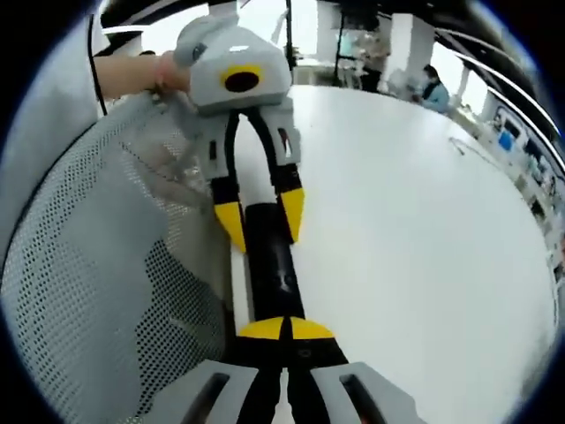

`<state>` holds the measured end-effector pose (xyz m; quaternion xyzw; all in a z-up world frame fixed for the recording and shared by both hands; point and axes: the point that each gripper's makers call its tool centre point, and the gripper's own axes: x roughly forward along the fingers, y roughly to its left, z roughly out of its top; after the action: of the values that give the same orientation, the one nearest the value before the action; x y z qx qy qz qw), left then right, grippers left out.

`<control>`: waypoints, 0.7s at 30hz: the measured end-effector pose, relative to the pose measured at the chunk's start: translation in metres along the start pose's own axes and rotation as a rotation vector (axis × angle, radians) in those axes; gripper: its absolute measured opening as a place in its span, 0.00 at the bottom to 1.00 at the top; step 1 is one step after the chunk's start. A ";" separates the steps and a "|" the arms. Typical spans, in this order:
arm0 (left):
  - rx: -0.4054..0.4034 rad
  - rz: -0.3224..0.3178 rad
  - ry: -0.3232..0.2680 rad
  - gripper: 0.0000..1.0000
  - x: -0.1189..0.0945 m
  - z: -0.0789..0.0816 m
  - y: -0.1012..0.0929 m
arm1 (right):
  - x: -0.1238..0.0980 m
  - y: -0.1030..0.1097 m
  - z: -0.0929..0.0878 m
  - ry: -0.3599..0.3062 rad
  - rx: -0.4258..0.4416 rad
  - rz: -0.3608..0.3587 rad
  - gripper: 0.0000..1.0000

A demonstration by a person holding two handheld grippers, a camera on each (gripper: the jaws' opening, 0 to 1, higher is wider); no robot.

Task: Press the specified remote control buttons in sequence, fully releasing each button before pressing the next.

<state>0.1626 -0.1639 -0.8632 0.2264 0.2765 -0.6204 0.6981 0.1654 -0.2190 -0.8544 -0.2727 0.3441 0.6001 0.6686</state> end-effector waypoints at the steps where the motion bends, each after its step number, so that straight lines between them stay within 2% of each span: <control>1: -0.001 0.000 0.000 0.25 0.000 0.000 0.000 | -0.001 0.000 -0.001 0.000 -0.005 -0.001 0.00; 8: -0.011 0.001 -0.006 0.25 0.000 0.001 0.001 | 0.000 0.005 0.001 -0.006 -0.066 -0.013 0.00; 12: -0.016 -0.004 -0.009 0.25 0.000 0.001 0.001 | -0.001 0.001 0.000 0.016 -0.088 -0.021 0.03; 21: -0.009 -0.003 -0.008 0.25 0.000 0.001 0.001 | 0.002 0.005 0.001 0.060 -0.136 0.015 0.05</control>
<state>0.1636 -0.1642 -0.8626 0.2202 0.2770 -0.6211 0.6993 0.1603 -0.2164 -0.8550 -0.3329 0.3246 0.6186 0.6333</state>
